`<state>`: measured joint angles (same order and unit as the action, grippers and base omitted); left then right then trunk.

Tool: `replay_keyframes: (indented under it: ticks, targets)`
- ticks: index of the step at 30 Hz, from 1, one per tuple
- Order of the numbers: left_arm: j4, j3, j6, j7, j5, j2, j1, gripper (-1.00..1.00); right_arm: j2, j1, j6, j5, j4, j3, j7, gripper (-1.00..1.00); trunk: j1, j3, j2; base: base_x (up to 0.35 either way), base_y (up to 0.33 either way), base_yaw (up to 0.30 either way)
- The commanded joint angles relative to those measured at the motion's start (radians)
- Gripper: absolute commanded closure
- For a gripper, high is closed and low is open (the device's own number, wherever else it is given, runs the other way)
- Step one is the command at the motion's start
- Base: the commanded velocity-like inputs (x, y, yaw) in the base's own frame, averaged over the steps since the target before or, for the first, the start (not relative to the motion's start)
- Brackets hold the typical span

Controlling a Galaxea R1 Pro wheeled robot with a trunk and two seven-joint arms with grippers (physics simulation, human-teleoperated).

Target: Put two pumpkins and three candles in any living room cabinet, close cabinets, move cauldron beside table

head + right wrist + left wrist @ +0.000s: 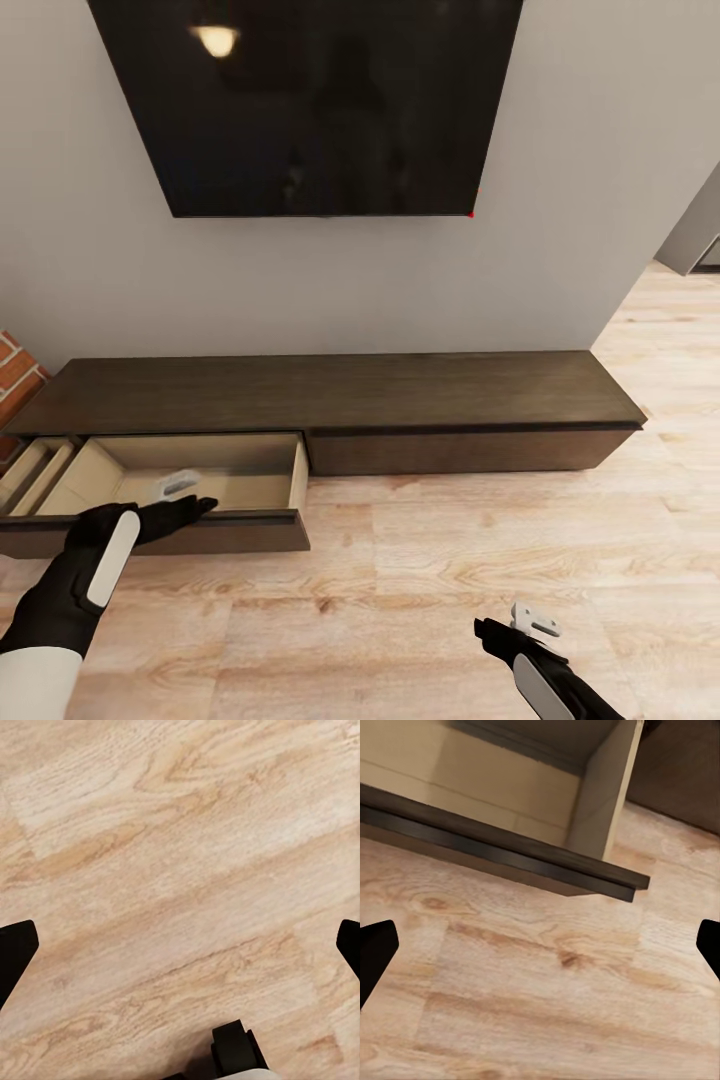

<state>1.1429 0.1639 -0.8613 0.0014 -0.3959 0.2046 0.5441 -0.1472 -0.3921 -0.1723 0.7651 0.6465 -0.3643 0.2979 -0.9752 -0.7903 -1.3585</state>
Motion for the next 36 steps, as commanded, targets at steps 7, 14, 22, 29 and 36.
replay_keyframes:
  ticks: [7,14,22,29,36]
  targets:
    - [0.022,-0.003,-0.005,0.008,-0.001,-0.002,0.001,-1.00,-0.002,-0.001,-0.003,0.006,0.002,-0.007,0.008,-1.00,0.000,-0.001,0.000,0.000,-0.090,0.000]
    - [0.025,-0.003,-0.006,0.001,-0.006,-0.001,0.001,-1.00,-0.002,-0.001,-0.004,0.007,0.002,-0.007,0.007,-1.00,0.000,-0.001,0.000,0.000,-0.176,0.000]
    - [0.025,-0.001,-0.016,0.003,-0.011,-0.001,0.001,-1.00,-0.002,-0.001,-0.004,0.006,0.002,-0.007,0.007,-1.00,0.000,-0.001,0.000,0.000,-0.017,0.000]
    - [0.024,-0.005,-0.016,0.032,0.001,-0.001,0.001,-1.00,-0.001,-0.001,-0.005,0.006,0.002,-0.008,0.007,-1.00,0.000,-0.001,0.000,0.000,-0.001,0.181]
    - [0.024,-0.003,-0.017,0.204,-0.006,-0.003,0.001,-1.00,0.000,-0.001,-0.006,0.006,0.002,-0.012,0.007,-1.00,0.000,-0.001,0.000,0.000,0.000,0.283]
